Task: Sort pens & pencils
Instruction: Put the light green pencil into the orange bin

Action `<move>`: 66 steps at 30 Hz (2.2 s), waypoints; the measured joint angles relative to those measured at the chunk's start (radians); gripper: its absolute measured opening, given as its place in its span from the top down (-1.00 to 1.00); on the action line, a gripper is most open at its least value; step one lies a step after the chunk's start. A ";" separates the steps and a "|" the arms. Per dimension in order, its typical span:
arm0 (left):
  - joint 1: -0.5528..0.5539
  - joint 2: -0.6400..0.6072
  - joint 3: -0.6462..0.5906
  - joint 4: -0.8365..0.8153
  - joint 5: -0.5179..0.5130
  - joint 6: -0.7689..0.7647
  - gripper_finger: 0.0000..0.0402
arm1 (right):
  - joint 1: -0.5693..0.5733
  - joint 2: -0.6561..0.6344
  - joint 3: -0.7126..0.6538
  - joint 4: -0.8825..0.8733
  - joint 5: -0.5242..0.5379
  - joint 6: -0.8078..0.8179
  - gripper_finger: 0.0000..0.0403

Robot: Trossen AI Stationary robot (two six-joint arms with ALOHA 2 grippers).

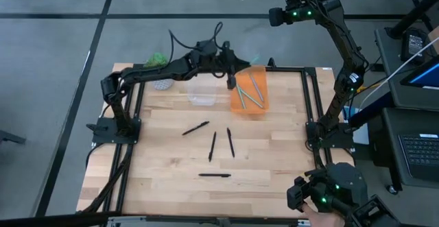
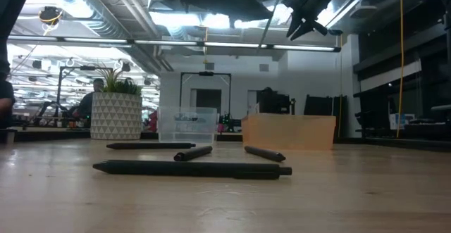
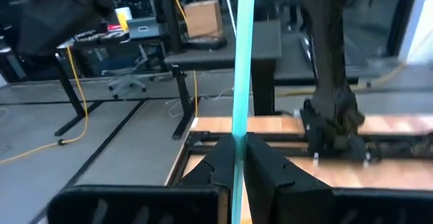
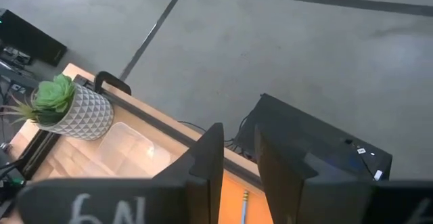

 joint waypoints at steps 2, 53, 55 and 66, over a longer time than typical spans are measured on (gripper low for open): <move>0.011 0.000 0.000 0.012 0.009 -0.033 0.92 | 0.000 0.000 0.000 0.000 0.000 -0.011 0.57; 0.292 0.000 0.000 0.120 0.147 -0.331 0.92 | 0.115 0.008 -0.068 0.261 -0.172 -0.210 0.57; 0.312 0.000 0.000 0.120 0.161 -0.331 0.92 | 0.115 0.008 -0.068 0.267 -0.192 -0.199 0.57; 0.366 0.000 0.000 0.118 0.231 -0.339 0.92 | 0.144 -0.003 -0.068 0.275 -0.392 -0.137 0.57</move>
